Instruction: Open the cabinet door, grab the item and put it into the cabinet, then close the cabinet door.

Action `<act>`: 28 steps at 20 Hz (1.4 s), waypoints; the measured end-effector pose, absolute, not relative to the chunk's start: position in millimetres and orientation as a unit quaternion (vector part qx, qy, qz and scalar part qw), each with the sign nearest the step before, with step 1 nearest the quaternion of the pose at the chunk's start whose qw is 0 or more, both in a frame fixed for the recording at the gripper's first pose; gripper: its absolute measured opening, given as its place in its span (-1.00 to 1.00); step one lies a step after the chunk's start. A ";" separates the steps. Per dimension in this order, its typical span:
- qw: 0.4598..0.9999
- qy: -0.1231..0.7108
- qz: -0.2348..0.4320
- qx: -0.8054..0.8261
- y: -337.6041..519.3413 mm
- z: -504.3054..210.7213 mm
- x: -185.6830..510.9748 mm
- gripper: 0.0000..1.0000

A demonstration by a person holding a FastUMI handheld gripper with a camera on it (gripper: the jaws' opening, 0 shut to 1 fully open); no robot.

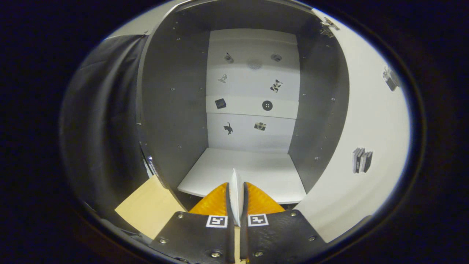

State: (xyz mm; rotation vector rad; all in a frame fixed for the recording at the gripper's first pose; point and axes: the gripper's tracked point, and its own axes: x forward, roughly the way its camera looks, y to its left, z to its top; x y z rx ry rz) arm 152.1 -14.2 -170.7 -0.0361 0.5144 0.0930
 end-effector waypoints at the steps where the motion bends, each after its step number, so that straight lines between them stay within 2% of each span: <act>1: 0.964 0.262 0.047 -0.019 -10.9 -174.8 154.5 -0.88; 11: 0.940 0.336 0.047 -0.037 -16.0 -209.5 198.2 -0.88; 28: 0.903 0.417 0.058 -0.080 -18.0 -248.9 203.5 -0.88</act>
